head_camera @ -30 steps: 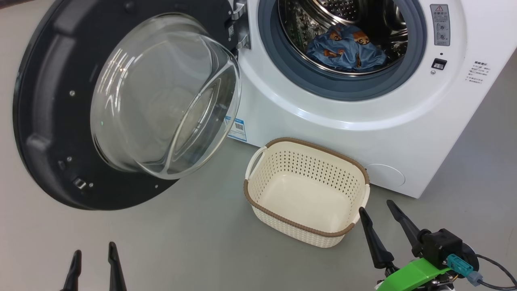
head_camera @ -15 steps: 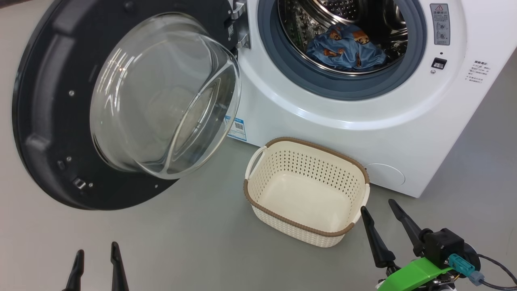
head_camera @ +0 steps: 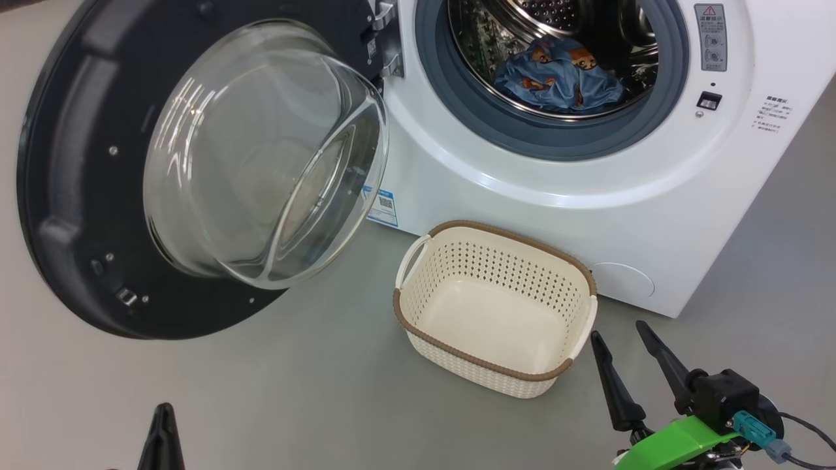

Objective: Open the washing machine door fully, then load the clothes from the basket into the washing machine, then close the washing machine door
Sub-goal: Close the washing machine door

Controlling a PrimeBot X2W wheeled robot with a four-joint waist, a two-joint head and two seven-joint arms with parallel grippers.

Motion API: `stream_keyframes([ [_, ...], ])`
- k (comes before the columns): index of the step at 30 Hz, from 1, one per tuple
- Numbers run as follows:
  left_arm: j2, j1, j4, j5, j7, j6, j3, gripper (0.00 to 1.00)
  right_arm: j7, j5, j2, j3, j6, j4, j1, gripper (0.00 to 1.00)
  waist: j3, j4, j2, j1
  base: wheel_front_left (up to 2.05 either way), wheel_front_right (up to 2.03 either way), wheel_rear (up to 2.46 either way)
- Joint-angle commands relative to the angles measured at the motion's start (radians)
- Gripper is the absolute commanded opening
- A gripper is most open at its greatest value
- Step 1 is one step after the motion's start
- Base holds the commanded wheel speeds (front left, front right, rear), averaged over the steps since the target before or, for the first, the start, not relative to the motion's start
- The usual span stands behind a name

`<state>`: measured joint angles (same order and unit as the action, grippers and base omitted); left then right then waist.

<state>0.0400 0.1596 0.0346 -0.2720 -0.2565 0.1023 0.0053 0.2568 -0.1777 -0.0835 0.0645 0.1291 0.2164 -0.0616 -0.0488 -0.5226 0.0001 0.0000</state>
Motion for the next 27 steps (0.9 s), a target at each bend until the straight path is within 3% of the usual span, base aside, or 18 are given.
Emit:
stream_keyframes([
  [1,0.01,-0.042,-0.016,-0.015,-0.005,-0.002,0.037,0.0,0.005,0.007,0.003,0.02,0.002,-0.028,-0.01,1.0,-0.001,0.001,-0.0001,0.0,0.0,0.0,0.0],
  [5,0.01,-0.068,-0.017,-0.111,-0.005,-0.022,0.084,0.0,0.005,0.007,0.005,0.014,0.002,-0.032,-0.006,1.0,-0.005,0.003,-0.0001,0.0,0.0,0.0,0.0],
  [9,0.014,-0.121,-0.01,-0.159,-0.005,-0.057,0.191,0.0,0.005,0.007,0.006,0.008,0.002,-0.034,-0.003,1.0,-0.008,0.004,-0.0001,0.0,0.0,0.0,0.0],
  [13,0.055,-0.206,0.017,-0.217,-0.005,-0.104,0.307,0.0,0.005,0.009,0.007,0.008,0.002,-0.031,-0.002,1.0,-0.009,0.01,-0.0001,0.0,0.0,0.0,0.0],
  [17,0.132,-0.321,0.08,-0.318,0.012,-0.139,0.392,0.0,0.005,0.009,0.006,0.009,0.002,-0.029,-0.005,1.0,-0.01,0.02,-0.0001,0.0,0.0,0.0,0.0],
  [22,0.303,-0.449,0.173,-0.323,0.074,-0.161,0.425,0.0,0.005,0.013,0.002,0.012,0.002,-0.022,-0.005,1.0,-0.019,0.038,-0.0001,0.0,0.0,0.0,0.0],
  [27,0.38,-0.606,0.296,-0.436,0.13,-0.185,0.474,0.0,0.005,0.011,-0.005,0.01,0.002,-0.02,-0.004,1.0,-0.031,0.053,-0.0001,0.0,0.0,0.0,0.0],
])
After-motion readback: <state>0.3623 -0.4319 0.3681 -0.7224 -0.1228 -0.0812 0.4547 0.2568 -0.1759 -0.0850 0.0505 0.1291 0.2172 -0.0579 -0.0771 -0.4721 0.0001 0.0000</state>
